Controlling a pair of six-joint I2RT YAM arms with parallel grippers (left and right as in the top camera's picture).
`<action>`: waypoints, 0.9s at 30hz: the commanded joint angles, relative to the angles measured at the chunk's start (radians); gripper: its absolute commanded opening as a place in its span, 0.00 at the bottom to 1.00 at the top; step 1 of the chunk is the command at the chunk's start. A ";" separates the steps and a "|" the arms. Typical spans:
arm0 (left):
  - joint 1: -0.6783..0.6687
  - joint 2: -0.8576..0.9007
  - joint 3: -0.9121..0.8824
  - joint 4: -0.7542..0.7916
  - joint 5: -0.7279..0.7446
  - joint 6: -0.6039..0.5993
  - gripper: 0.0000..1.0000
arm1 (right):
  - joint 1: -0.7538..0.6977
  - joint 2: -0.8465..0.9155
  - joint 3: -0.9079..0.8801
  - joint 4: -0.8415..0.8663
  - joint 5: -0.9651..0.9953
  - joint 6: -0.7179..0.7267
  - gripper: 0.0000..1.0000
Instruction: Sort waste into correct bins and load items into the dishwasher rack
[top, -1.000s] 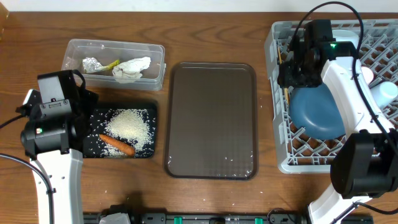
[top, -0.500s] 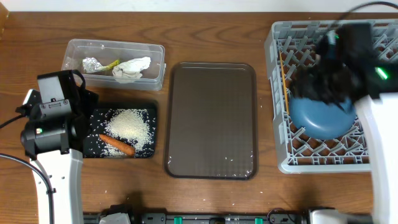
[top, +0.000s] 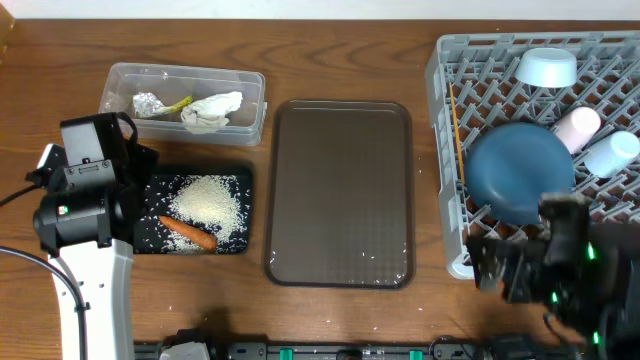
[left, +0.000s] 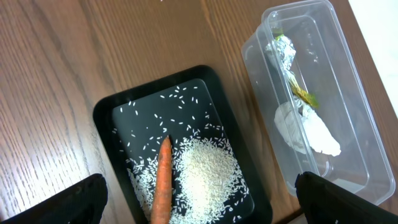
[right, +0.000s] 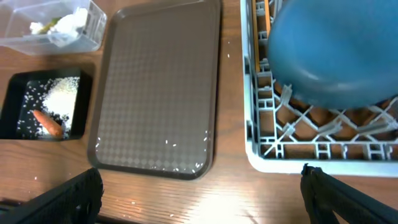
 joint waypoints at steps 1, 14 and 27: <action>0.005 0.000 0.002 -0.004 -0.024 0.002 0.99 | 0.014 -0.066 -0.025 -0.003 -0.004 0.053 0.99; 0.005 0.000 0.002 -0.004 -0.024 0.002 0.99 | 0.014 -0.116 -0.025 -0.102 -0.003 0.050 0.99; 0.005 0.000 0.002 -0.004 -0.024 0.002 0.99 | -0.006 -0.252 -0.249 0.307 0.002 -0.185 0.99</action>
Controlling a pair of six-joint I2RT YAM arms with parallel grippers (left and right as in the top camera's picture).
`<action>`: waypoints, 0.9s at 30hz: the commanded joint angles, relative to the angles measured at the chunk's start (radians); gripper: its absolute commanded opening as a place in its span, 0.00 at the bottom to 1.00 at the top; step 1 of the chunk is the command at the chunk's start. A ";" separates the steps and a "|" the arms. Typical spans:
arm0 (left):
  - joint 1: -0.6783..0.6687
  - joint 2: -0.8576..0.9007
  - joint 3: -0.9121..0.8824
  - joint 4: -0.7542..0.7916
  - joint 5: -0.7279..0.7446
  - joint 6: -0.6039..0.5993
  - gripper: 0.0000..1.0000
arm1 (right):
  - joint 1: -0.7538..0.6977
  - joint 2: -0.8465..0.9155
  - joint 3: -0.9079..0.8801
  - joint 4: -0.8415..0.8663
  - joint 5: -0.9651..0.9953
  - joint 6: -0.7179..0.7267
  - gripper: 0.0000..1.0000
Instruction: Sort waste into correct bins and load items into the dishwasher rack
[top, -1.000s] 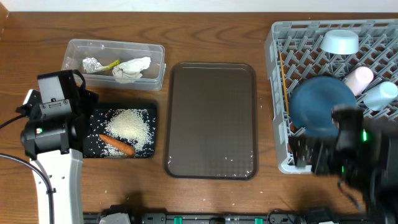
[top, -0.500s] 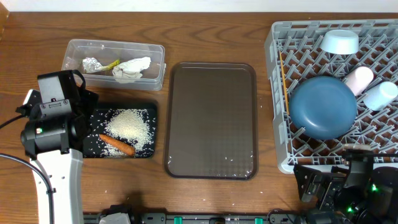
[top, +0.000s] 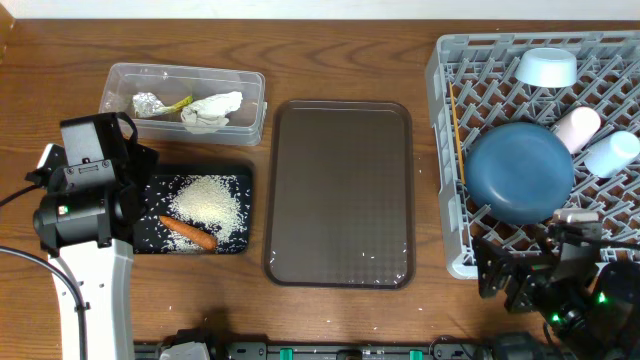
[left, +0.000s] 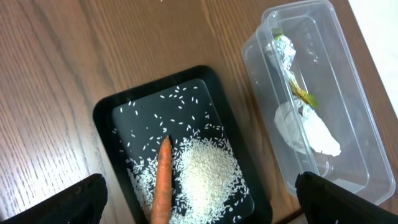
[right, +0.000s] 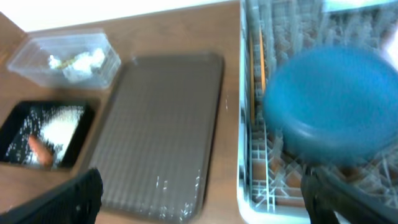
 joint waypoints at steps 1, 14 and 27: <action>0.004 0.000 0.002 -0.004 -0.024 0.002 0.99 | -0.015 -0.104 -0.137 0.116 -0.031 -0.093 0.99; 0.004 0.000 0.002 -0.004 -0.024 0.002 0.99 | -0.097 -0.383 -0.679 0.622 -0.033 -0.093 0.99; 0.004 0.000 0.002 -0.004 -0.024 0.002 0.99 | -0.135 -0.490 -1.030 1.004 0.173 0.003 0.99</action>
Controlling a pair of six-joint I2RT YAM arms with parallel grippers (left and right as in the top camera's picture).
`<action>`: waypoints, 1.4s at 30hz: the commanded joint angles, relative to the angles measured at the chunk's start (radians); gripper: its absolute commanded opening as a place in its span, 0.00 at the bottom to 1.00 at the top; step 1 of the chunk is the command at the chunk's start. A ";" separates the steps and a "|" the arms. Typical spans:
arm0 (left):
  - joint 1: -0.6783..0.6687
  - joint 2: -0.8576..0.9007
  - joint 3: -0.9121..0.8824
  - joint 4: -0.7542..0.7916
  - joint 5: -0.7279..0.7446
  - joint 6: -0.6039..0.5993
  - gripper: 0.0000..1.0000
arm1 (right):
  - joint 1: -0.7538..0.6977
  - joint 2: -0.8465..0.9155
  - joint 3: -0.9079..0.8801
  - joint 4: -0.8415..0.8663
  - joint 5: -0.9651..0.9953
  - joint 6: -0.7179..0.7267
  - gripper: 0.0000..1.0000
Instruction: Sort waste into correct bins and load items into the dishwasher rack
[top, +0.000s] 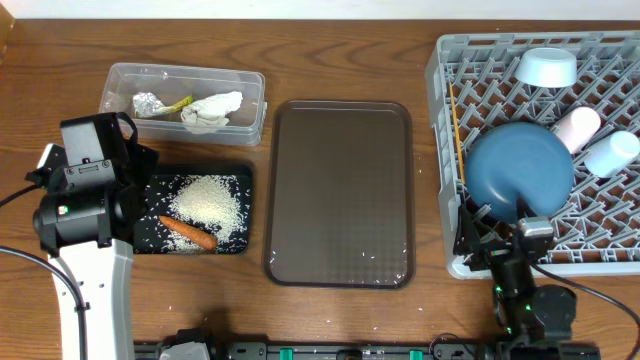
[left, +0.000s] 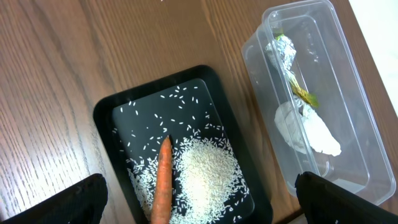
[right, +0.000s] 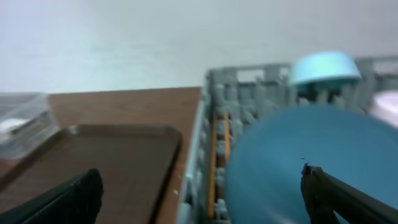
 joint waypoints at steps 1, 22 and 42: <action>0.005 0.000 0.003 -0.003 -0.024 0.002 0.99 | -0.006 -0.011 -0.025 0.013 0.137 0.080 0.99; 0.005 0.000 0.003 -0.003 -0.024 0.002 0.99 | -0.011 -0.011 -0.025 0.009 0.125 -0.097 0.99; 0.005 0.000 0.003 -0.003 -0.024 0.002 0.99 | -0.012 -0.011 -0.024 0.012 0.137 -0.190 0.99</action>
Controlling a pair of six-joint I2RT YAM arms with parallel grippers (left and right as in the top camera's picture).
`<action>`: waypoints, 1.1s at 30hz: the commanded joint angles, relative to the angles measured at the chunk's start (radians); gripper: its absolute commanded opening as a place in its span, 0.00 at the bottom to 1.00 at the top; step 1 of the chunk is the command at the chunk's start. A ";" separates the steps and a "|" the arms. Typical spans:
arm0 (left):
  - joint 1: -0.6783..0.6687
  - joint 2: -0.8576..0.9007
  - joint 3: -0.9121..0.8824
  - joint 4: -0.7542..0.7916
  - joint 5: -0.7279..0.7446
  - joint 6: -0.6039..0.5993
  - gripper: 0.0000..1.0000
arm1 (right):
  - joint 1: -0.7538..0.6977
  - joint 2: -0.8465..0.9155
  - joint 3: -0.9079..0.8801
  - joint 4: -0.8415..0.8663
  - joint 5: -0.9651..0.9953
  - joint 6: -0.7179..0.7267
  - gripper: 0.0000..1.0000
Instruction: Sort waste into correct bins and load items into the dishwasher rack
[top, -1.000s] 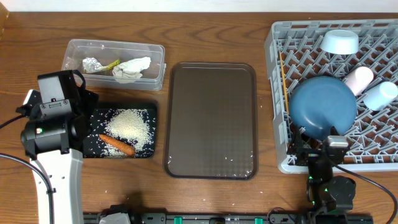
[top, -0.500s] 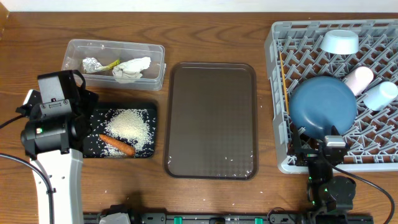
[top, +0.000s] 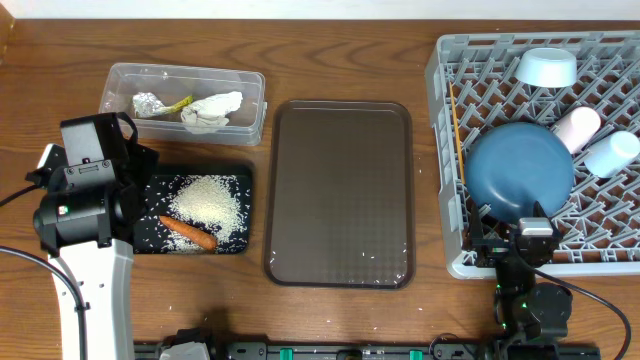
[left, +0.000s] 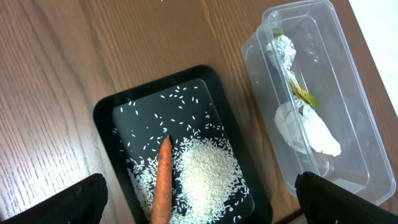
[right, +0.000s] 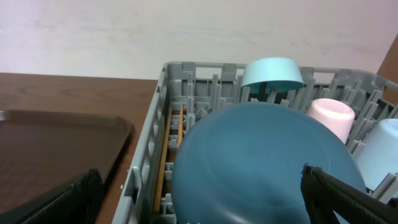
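In the left wrist view a carrot (left: 163, 180) lies beside a heap of rice (left: 208, 177) in a black tray (left: 109, 112). My left gripper (left: 199, 208) hangs open above it, holding nothing. A clear bin (left: 348, 143) holds crumpled foil (left: 285, 51) and a white tissue (left: 311, 130). The grey dishwasher rack (top: 445, 150) carries a large blue bowl (right: 261, 162), a pale-blue bowl (right: 272, 71), a pink cup (right: 329, 115) and wooden chopsticks (right: 165, 162). My right gripper (right: 199, 205) is open and empty, low at the rack's front edge, facing the blue bowl.
A brown serving tray (top: 340, 190) lies between the bins and the rack, with a few rice grains near its front edge. A pale-blue cup (top: 612, 152) lies at the rack's right side. Loose grains dot the table by the black tray.
My right wrist has settled slightly to the right at the rack's front edge, and its view of the blue bowl is now sharp. The left arm and all objects are unchanged.
My right gripper first hovered open over the rack's front corner, looking down on the brown tray and rack. Then it stood nearer the table's front edge. After that it sat low, facing the rack horizontally, where it stays. The left gripper stayed open above the black tray throughout.
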 joint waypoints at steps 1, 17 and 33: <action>0.005 0.000 0.003 -0.003 -0.024 0.002 0.99 | -0.011 -0.010 -0.006 0.002 0.006 -0.015 0.99; 0.005 -0.002 0.002 -0.003 -0.024 0.002 0.99 | -0.011 -0.010 -0.006 0.002 0.006 -0.015 0.99; -0.062 -0.325 -0.296 -0.089 -0.032 0.097 0.99 | -0.011 -0.010 -0.006 0.002 0.006 -0.015 0.99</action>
